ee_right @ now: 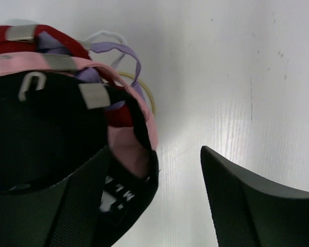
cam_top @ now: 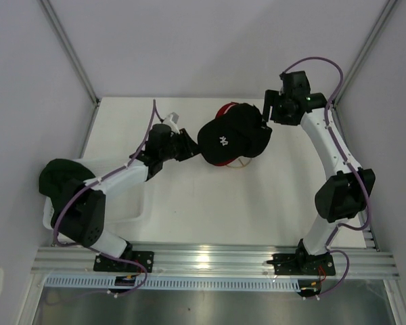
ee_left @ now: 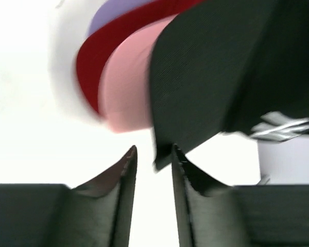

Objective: Stack the hats

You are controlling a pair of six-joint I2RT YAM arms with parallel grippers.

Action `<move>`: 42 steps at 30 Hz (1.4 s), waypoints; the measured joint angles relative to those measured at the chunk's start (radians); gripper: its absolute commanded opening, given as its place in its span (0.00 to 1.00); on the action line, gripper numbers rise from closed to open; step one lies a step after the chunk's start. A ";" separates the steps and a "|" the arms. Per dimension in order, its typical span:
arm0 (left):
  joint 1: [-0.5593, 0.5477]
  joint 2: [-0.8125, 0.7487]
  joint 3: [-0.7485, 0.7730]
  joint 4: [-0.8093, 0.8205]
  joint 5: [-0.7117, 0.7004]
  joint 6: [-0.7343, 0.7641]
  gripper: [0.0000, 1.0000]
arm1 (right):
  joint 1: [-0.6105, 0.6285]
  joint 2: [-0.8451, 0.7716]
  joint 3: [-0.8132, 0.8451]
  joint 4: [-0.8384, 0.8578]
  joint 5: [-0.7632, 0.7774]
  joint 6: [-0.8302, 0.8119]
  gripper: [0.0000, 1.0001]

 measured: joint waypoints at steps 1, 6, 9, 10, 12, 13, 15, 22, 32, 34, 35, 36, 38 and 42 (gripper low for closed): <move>0.000 -0.008 0.002 -0.050 -0.008 0.021 0.45 | 0.001 0.000 0.024 -0.014 -0.009 -0.003 0.77; 0.000 -0.018 0.047 -0.221 -0.029 0.098 0.62 | 0.005 0.000 0.141 -0.080 -0.030 -0.019 0.83; 0.000 -0.025 0.072 -0.267 -0.042 0.126 0.67 | 0.006 0.000 0.179 -0.120 -0.026 -0.023 0.85; 0.000 -0.032 0.074 -0.277 -0.048 0.132 0.70 | 0.006 0.000 0.188 -0.134 -0.017 -0.024 0.86; 0.000 -0.053 0.076 -0.307 -0.055 0.147 0.79 | 0.005 0.000 0.211 -0.166 0.001 -0.029 0.86; 0.000 -0.068 0.078 -0.325 -0.058 0.160 0.80 | 0.005 0.000 0.224 -0.183 0.009 -0.031 0.86; -0.001 -0.096 0.098 -0.371 -0.067 0.184 0.86 | 0.005 0.000 0.257 -0.214 0.016 -0.037 0.87; 0.020 -0.260 0.219 -0.560 -0.159 0.272 0.96 | 0.005 -0.009 0.381 -0.241 -0.069 -0.044 0.86; 0.393 -0.630 0.237 -0.869 -0.404 0.291 1.00 | 0.211 0.002 0.502 -0.245 -0.125 -0.088 0.90; 0.525 -0.683 0.221 -0.916 -0.443 0.291 1.00 | 0.228 0.003 0.504 -0.244 -0.142 -0.088 0.90; 0.576 -0.702 0.210 -0.931 -0.462 0.290 0.99 | 0.229 0.003 0.503 -0.243 -0.150 -0.088 0.90; 0.635 -0.726 0.193 -0.951 -0.475 0.286 1.00 | 0.227 0.003 0.497 -0.240 -0.156 -0.087 0.91; 0.728 -0.761 0.149 -0.978 -0.510 0.278 0.99 | 0.222 0.000 0.470 -0.221 -0.185 -0.078 0.91; 0.865 -0.771 0.070 -1.023 -0.566 0.284 0.99 | 0.218 -0.029 0.336 -0.153 -0.248 -0.059 0.93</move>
